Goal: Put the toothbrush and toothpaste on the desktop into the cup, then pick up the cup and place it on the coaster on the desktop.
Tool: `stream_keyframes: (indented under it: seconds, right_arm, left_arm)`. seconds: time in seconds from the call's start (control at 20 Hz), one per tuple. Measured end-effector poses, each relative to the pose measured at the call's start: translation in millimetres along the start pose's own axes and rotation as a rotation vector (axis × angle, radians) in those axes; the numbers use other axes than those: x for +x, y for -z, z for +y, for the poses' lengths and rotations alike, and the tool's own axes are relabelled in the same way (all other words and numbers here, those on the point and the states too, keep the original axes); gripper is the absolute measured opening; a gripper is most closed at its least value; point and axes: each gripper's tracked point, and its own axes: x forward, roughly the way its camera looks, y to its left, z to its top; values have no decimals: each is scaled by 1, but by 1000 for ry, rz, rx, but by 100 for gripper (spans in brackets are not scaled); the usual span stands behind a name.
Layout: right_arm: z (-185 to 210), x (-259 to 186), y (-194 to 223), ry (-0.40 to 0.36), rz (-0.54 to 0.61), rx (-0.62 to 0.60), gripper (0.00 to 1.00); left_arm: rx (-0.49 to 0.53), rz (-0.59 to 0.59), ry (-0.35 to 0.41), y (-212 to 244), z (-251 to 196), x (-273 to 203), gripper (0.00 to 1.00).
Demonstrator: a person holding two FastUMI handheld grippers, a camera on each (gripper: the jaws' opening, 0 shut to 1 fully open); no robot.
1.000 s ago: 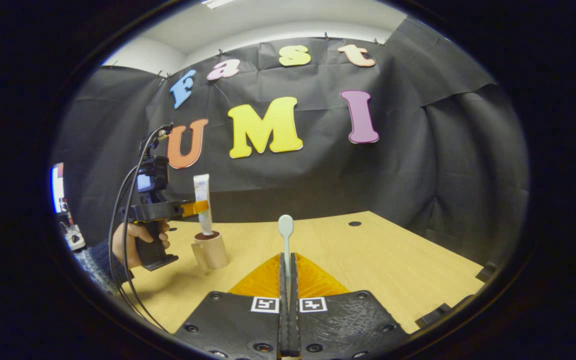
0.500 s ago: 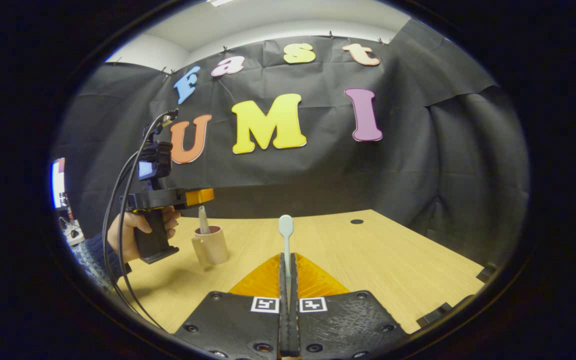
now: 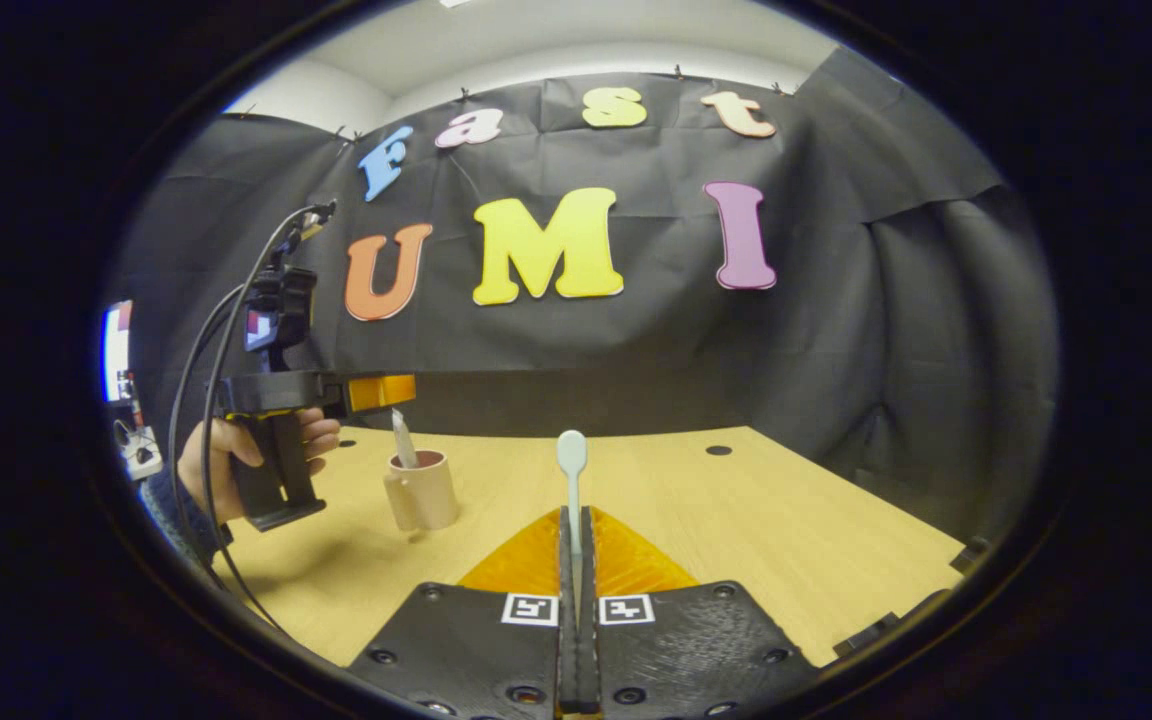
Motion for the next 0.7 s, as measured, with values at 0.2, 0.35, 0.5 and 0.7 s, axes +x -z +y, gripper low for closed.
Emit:
stream_keyframes:
  seconds: [0.2, 0.35, 0.5, 0.7]
  right_arm:
    - [19, 17, -10, -47, 17, 3, 0]
    - [31, 31, -29, -64, -6, -25, 0]
    - [54, 49, -44, -102, -11, -23, 0]
    - [91, 81, -70, -173, -17, -34, 0]
  left_arm:
    - [5, -6, -26, 5, 19, -26, 98]
    - [-3, -8, -25, 17, 23, -51, 98]
    - [-7, -5, -25, 32, 24, -73, 98]
    - [0, 18, -42, 57, 27, -97, 98]
